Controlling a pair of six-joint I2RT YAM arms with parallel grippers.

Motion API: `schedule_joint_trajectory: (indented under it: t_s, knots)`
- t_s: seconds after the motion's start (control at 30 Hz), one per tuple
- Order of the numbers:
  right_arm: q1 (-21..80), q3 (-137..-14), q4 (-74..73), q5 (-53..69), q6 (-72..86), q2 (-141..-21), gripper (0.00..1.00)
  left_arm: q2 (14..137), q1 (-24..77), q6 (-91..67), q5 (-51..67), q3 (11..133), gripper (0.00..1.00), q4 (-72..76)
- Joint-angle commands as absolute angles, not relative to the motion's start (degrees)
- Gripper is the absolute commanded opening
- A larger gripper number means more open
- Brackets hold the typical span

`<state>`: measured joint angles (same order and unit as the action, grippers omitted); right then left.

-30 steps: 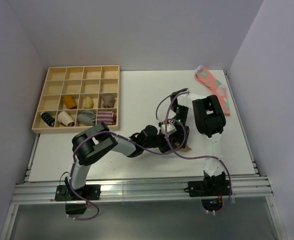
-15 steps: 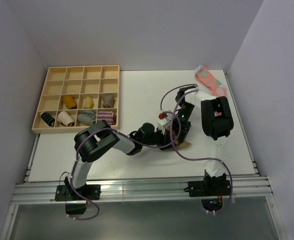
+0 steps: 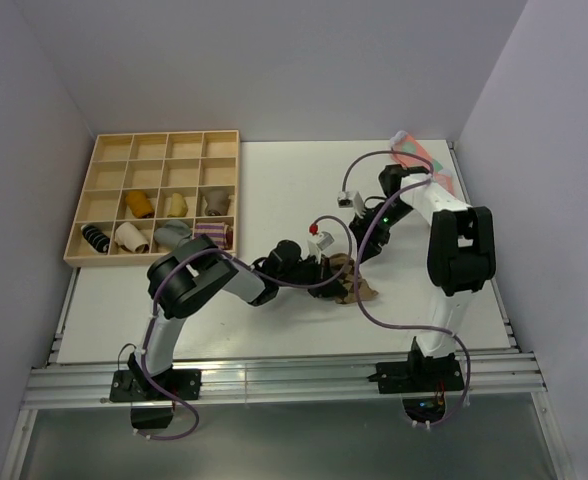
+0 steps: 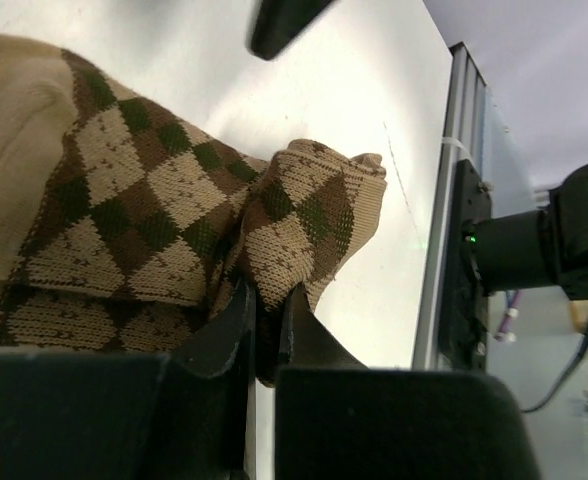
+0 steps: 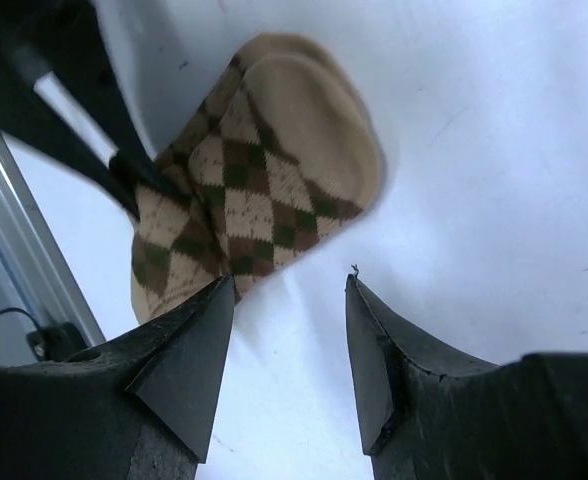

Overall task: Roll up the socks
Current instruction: Roll the sock at the center of the board.

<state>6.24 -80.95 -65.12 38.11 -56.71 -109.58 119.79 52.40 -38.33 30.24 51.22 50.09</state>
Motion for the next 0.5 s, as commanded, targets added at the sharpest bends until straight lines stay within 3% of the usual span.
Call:
schedule_joint_trajectory:
  t_s: [0.0, 0.47]
  knots:
    - [5.19, -76.05, -62.32, 40.78, -63.36, -103.81, 0.56, 123.75, 50.89, -41.22, 34.18, 47.9, 0.0, 34.19]
    - [3.69, -63.9, -62.66, 44.82, -80.76, -91.41, 0.63, 123.92, 47.11, -46.49, 40.51, 51.15, 0.0, 22.94]
